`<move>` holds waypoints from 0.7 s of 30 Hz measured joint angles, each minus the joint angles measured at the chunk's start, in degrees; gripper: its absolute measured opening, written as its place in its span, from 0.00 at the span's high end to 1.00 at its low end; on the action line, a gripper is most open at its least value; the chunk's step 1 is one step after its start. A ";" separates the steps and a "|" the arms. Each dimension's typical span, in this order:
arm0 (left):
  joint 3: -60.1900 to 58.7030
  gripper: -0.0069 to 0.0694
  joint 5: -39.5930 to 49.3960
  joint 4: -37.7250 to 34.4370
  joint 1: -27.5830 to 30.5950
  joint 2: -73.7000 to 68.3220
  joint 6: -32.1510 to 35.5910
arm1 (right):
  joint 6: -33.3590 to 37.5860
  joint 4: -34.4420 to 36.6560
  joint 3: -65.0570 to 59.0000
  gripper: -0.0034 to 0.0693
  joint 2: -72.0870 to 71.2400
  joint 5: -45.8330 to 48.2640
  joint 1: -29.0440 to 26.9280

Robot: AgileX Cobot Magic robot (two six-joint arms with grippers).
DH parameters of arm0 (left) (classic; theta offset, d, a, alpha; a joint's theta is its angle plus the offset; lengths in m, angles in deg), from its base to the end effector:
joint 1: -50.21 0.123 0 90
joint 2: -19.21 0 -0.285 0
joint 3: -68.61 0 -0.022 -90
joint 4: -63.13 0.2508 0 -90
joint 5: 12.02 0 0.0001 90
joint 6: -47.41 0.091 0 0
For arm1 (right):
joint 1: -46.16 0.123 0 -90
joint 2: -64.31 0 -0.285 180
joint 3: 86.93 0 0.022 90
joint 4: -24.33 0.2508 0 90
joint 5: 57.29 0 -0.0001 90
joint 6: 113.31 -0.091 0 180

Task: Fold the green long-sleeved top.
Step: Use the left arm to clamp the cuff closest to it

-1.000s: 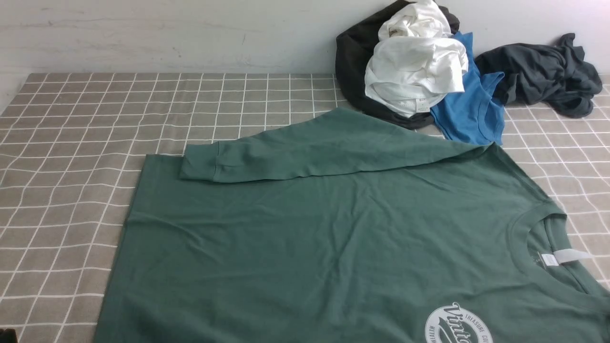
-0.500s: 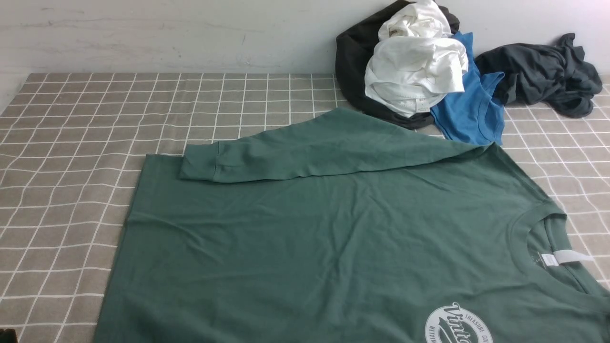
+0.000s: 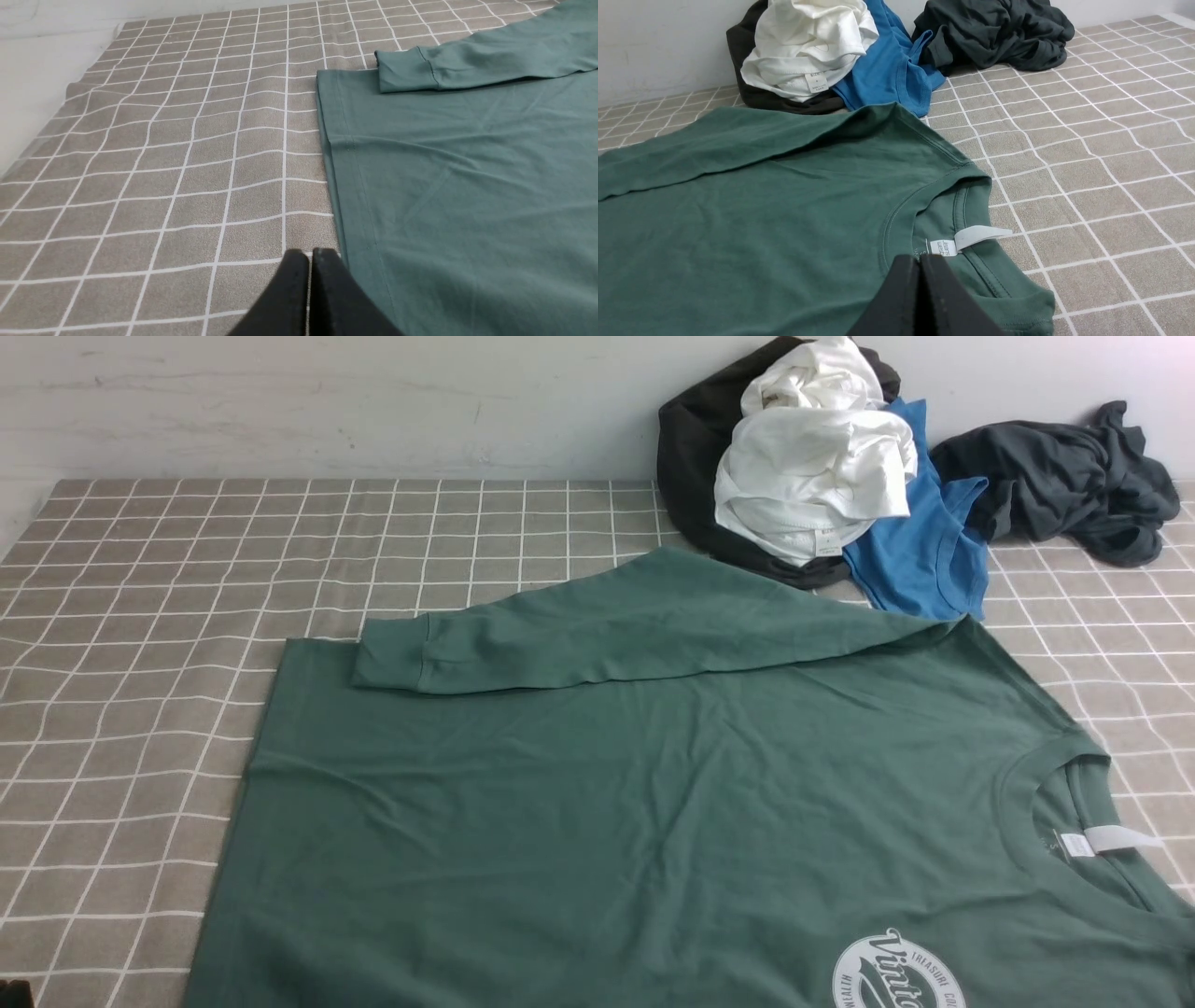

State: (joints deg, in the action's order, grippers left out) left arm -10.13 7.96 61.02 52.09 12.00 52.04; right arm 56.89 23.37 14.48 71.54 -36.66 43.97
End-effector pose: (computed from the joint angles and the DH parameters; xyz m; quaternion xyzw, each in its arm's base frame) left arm 0.0534 0.0006 0.1734 0.0091 0.7981 0.0188 0.6021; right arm 0.0530 -0.0026 0.1732 0.0792 0.7971 0.0327 0.5978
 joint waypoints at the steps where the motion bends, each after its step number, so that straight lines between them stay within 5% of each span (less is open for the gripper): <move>1: 0.00 0.92 0.00 1.07 0.00 0.00 0.00 | -0.16 0.13 0.00 0.97 0.00 0.00 0.00; 6: 0.00 0.92 0.00 1.59 0.00 0.00 -1.29 | -0.35 0.96 0.00 0.97 0.00 0.00 0.00; 11: -0.05 0.92 -1.31 -15.71 0.00 0.00 -13.50 | -2.39 10.28 0.00 0.97 0.00 0.00 0.00; 12: -0.05 0.92 -2.34 -23.87 0.00 0.00 -18.47 | -5.24 17.61 -0.05 0.97 0.00 0.00 0.00; 17: -0.05 0.92 -3.83 -39.22 0.00 0.00 -24.92 | -12.49 39.97 -0.11 0.97 0.00 -0.63 0.00; 21: -0.05 0.92 -3.85 -42.63 0.00 0.00 -25.28 | -12.07 46.54 -0.11 0.97 0.00 -1.08 0.00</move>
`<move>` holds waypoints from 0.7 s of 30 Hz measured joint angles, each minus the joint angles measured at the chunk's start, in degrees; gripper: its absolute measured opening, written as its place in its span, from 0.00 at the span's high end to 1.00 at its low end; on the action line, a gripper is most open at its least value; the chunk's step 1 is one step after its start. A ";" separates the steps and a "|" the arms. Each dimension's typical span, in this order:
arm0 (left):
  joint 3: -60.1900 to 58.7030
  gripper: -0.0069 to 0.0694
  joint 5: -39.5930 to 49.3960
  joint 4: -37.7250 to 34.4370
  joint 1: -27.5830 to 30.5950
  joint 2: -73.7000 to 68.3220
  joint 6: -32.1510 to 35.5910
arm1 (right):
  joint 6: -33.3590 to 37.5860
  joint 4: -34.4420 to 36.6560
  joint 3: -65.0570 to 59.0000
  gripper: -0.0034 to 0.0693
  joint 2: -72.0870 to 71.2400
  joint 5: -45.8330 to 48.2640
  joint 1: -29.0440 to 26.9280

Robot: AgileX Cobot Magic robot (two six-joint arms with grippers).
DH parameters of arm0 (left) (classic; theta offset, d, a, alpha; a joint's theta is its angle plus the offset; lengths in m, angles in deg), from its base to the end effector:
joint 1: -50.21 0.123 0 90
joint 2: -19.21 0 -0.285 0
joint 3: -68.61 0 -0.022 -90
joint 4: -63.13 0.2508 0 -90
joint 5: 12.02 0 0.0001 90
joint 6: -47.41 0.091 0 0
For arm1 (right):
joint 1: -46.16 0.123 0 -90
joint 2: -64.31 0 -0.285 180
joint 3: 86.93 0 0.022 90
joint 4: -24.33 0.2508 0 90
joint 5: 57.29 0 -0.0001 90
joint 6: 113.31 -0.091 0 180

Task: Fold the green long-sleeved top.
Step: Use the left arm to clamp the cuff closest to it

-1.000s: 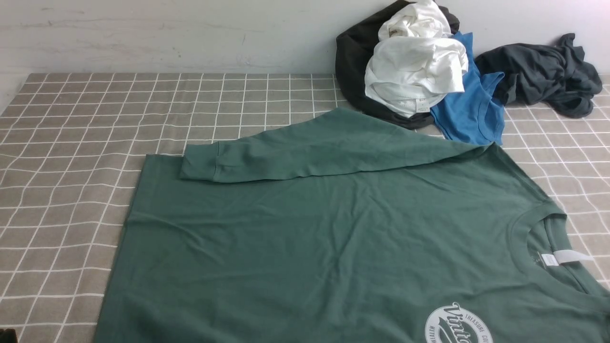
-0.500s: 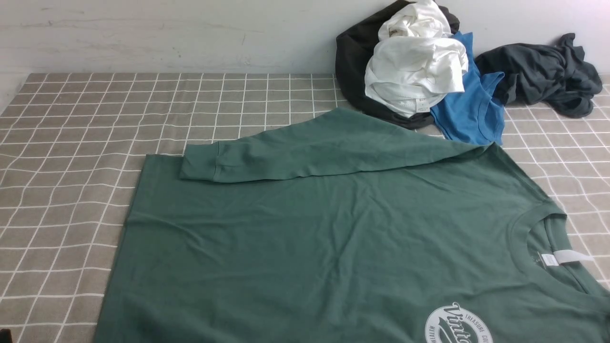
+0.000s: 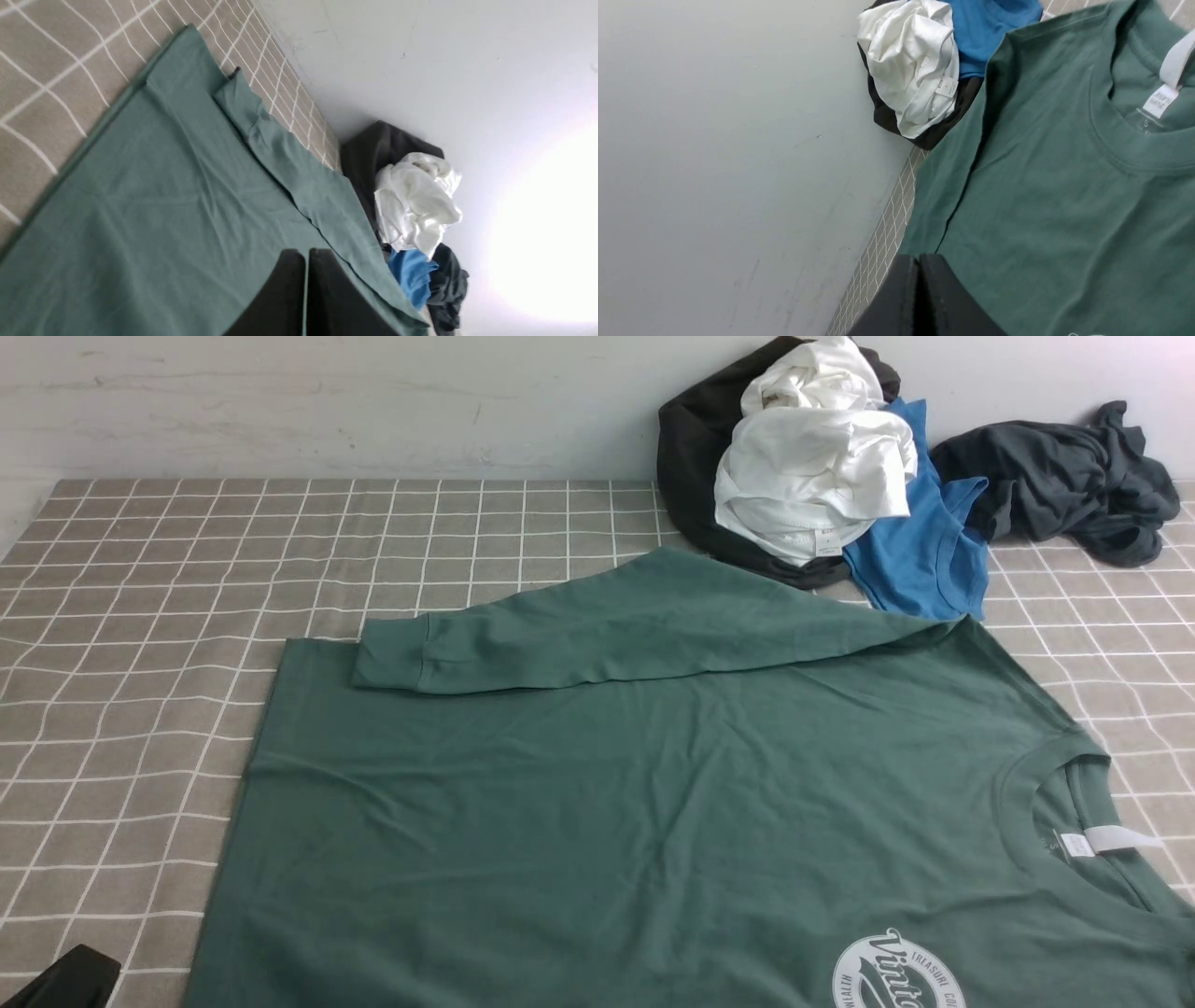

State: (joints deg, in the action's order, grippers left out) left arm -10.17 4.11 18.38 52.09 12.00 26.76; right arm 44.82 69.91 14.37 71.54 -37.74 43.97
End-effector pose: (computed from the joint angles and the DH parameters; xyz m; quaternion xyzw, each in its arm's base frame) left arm 0.0549 -0.0161 0.1864 -0.3543 0.6628 -0.4027 0.5225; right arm 0.0537 0.0198 0.1834 0.3603 0.6735 0.4148 0.4946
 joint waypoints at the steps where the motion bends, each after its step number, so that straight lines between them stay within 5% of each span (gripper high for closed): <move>1: 0.00 0.92 0.00 -0.64 0.00 0.00 0.00 | 0.84 0.09 0.00 0.97 0.00 0.00 0.00; 6: 0.78 0.92 0.49 -1.14 0.00 0.00 4.67 | 5.43 0.09 0.00 0.97 0.00 -0.02 0.00; 10: 11.28 0.92 4.70 2.16 0.00 -1.83 24.60 | 17.06 -0.93 0.25 0.97 0.00 -0.43 0.00; 11: 11.28 0.92 4.70 2.16 0.00 -1.83 24.60 | 17.58 -1.14 0.22 0.97 0.00 -0.48 0.00; 14: 22.45 0.92 17.20 11.66 0.00 -14.55 33.82 | 25.18 -3.99 3.72 0.97 1.08 -3.12 0.00; 21: 42.04 0.91 40.72 35.20 -2.51 -40.87 35.64 | 36.58 -13.99 21.11 0.97 18.38 3.09 0.00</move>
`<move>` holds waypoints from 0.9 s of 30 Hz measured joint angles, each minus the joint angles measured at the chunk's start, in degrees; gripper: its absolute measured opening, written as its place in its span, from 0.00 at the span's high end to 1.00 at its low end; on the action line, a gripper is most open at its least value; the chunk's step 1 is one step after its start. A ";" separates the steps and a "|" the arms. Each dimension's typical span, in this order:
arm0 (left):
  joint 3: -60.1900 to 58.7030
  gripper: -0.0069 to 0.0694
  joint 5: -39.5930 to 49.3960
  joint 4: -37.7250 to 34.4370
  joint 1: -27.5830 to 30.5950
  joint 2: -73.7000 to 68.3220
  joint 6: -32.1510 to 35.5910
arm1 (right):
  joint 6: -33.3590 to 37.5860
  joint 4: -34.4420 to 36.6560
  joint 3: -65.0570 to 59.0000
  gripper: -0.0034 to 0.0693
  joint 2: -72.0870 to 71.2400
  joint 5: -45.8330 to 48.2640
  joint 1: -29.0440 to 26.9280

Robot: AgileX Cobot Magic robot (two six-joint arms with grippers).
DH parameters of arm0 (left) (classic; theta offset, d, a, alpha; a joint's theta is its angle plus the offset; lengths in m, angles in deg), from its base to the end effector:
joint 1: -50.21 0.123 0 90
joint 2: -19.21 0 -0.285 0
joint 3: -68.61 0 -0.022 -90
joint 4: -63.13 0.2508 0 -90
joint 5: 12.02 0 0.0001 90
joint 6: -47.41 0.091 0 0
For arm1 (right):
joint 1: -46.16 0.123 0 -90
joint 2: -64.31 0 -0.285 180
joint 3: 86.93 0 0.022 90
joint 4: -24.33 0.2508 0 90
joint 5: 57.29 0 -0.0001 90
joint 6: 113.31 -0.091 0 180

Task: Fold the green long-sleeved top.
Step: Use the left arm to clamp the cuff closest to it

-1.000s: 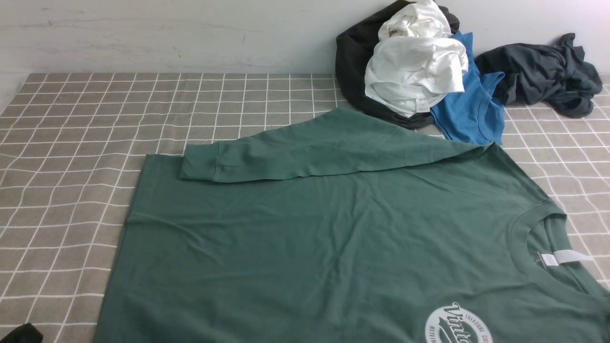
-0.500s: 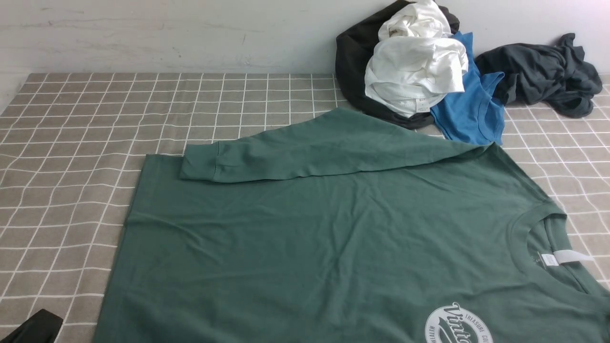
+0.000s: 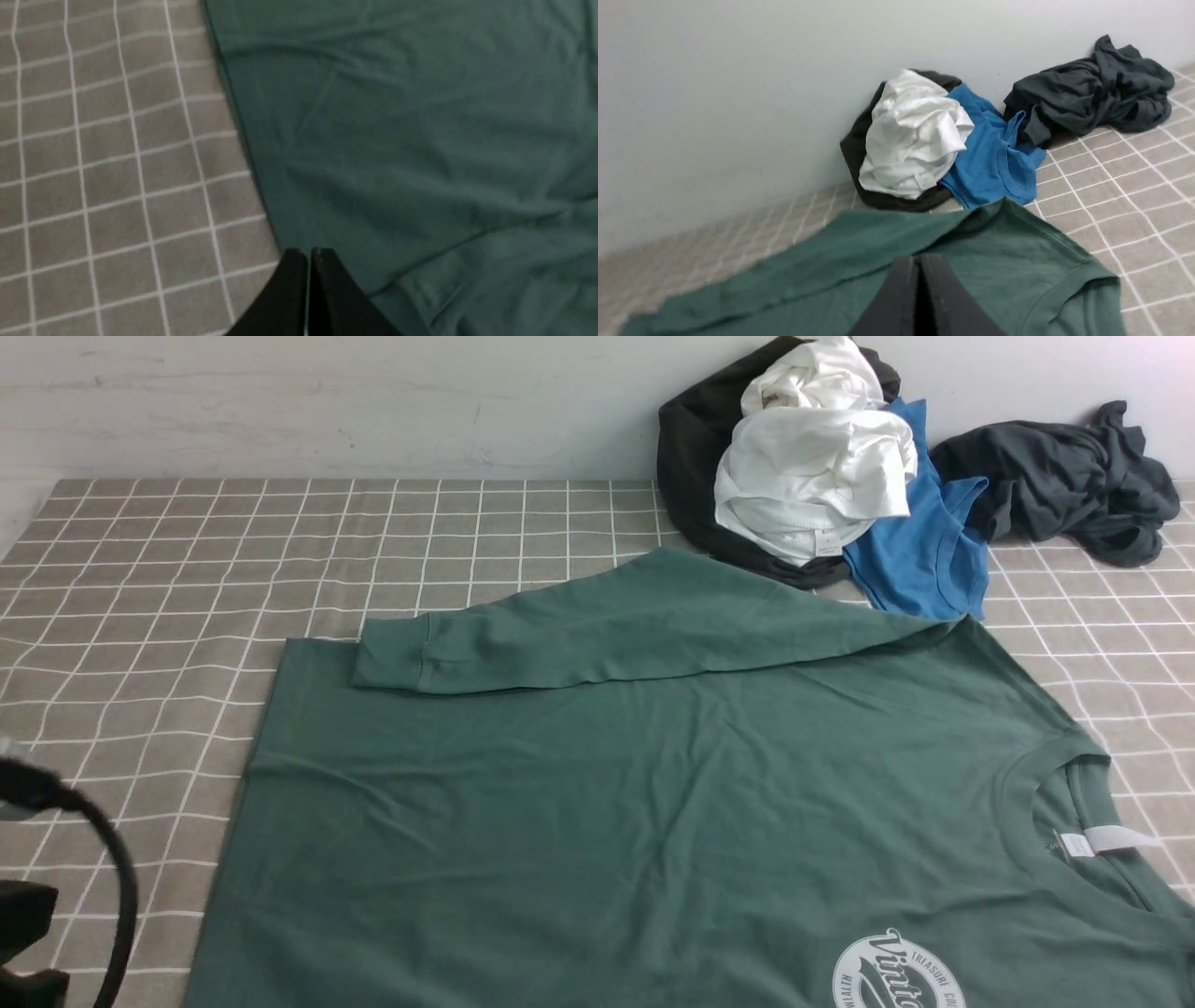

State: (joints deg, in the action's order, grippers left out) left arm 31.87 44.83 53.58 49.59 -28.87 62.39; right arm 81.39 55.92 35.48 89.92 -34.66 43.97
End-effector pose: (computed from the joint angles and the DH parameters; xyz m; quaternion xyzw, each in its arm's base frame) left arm 0.1135 -0.0139 0.3092 0.1078 0.9353 -0.0393 0.3347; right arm 0.0770 0.0155 0.2780 0.0528 0.7780 0.1473 0.6085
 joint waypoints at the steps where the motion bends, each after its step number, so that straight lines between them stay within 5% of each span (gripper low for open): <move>1: 1.27 0.90 1.74 1.20 -1.49 -3.13 -0.57 | 1.27 -0.99 2.68 0.97 2.63 2.11 0.00; 6: 2.18 0.82 4.08 2.62 -11.63 -14.64 -1.60 | 5.14 -4.89 14.07 0.97 16.76 19.48 0.68; 11: -0.17 0.57 3.16 2.52 -19.87 -28.83 -1.93 | 7.84 -4.96 18.31 0.97 25.50 35.84 5.15; 19: -0.31 0.19 -3.78 2.46 -22.50 -45.13 -1.98 | 11.83 -5.32 18.37 0.97 27.48 37.66 11.65; 25: -0.31 0.20 -4.98 1.67 -22.50 -50.76 -1.98 | 12.27 -5.43 18.43 0.97 27.50 34.05 11.79; 27: -0.31 0.30 -4.98 1.39 -22.50 -51.18 -1.98 | 12.29 -5.49 18.43 0.97 27.58 33.10 11.79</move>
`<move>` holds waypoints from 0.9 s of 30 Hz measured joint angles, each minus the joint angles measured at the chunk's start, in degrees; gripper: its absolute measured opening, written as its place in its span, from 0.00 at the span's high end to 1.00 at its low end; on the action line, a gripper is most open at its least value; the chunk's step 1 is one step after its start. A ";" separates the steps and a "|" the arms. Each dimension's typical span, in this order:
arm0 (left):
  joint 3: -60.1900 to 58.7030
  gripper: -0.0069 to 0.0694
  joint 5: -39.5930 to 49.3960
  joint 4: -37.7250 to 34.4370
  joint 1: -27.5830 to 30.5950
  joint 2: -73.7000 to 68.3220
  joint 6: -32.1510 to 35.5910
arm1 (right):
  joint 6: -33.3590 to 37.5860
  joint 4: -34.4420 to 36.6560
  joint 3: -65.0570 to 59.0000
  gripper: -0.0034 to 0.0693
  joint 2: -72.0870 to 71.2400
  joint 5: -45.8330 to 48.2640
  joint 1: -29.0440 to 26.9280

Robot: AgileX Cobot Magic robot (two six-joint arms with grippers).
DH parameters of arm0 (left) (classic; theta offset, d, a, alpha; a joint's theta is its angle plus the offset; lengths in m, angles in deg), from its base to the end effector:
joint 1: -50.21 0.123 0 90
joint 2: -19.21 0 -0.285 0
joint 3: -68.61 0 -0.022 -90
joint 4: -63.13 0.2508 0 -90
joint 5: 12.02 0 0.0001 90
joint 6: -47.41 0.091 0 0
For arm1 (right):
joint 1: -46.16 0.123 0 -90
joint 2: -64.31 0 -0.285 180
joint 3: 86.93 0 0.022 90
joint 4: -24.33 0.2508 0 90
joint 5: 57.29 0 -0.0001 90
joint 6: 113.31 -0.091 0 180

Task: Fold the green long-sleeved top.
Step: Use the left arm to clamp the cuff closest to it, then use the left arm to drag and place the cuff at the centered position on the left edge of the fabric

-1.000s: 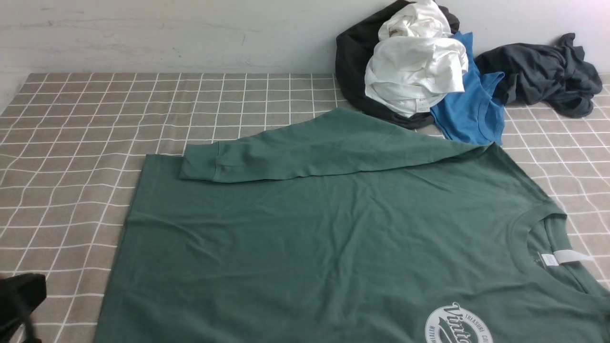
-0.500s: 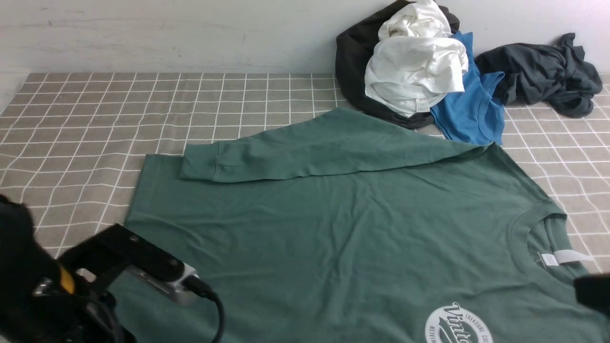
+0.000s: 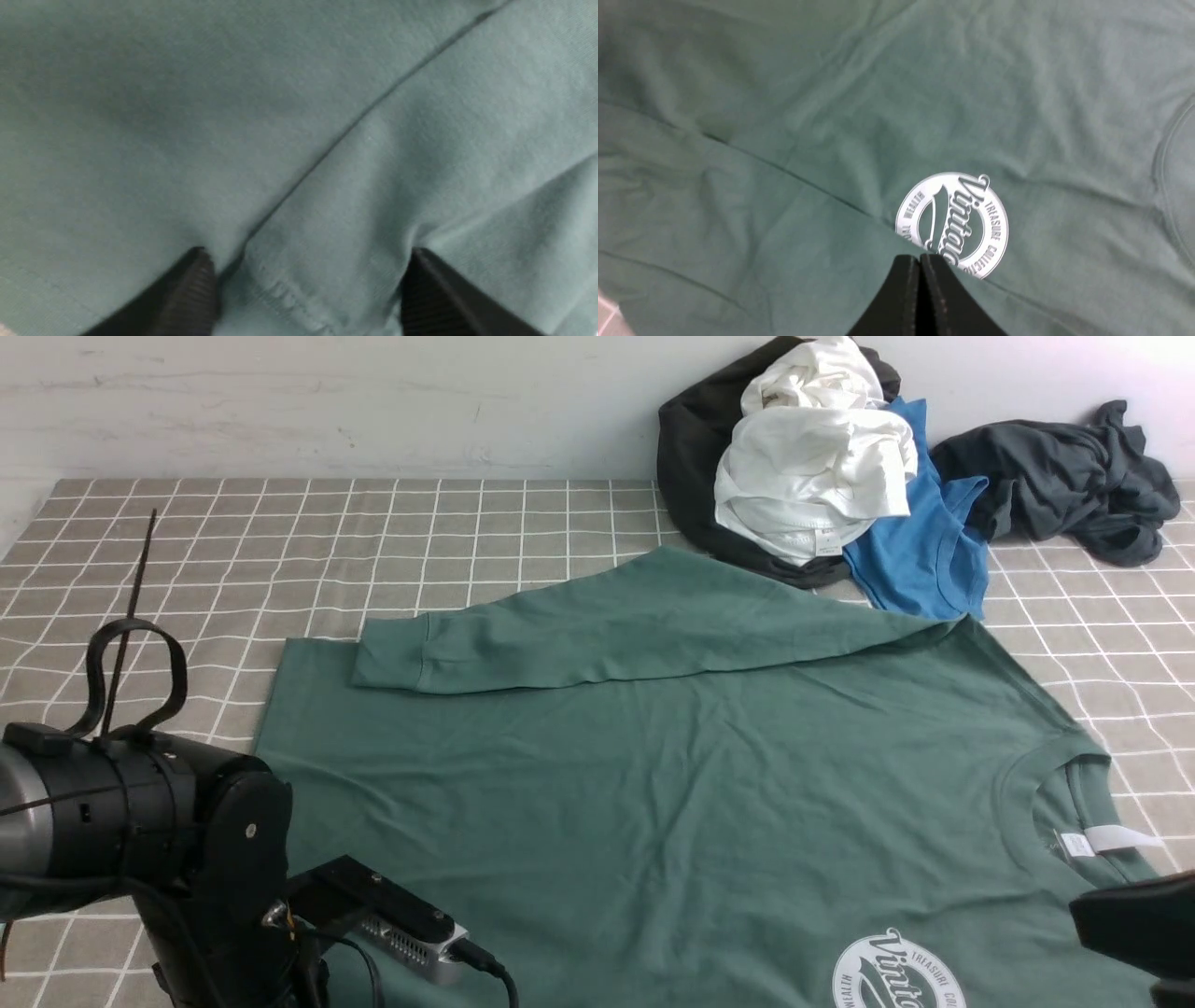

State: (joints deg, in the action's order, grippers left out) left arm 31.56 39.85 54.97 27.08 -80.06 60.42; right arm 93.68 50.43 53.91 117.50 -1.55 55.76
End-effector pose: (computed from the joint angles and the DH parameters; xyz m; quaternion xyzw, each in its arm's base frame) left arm 0.2006 -0.0968 0.1485 -0.2631 -0.9607 0.0462 0.0756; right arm 0.1217 0.0542 0.2932 -0.2267 0.9116 0.1714 0.2971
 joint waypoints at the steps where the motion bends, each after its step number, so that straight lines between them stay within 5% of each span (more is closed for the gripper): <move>1: 0.00 0.37 0.05 -0.05 0.00 0.00 0.00 | 0.06 0.00 0.00 0.97 0.05 -0.40 0.00; 8: 0.00 0.85 0.30 -0.44 -0.05 2.93 0.00 | 0.07 -0.10 0.00 0.97 0.11 -0.81 0.47; 19: 15.45 0.89 7.48 4.57 0.43 10.25 0.00 | 0.21 -0.45 0.00 0.97 0.27 -1.76 0.49; 27: 34.00 0.89 11.74 5.52 6.54 -0.17 2.34 | -1.91 -4.24 1.18 0.97 3.39 -2.37 0.49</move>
State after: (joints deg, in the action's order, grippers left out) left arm 65.56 51.58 60.49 33.62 -80.23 62.75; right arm 91.78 46.19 55.09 120.89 -3.92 56.25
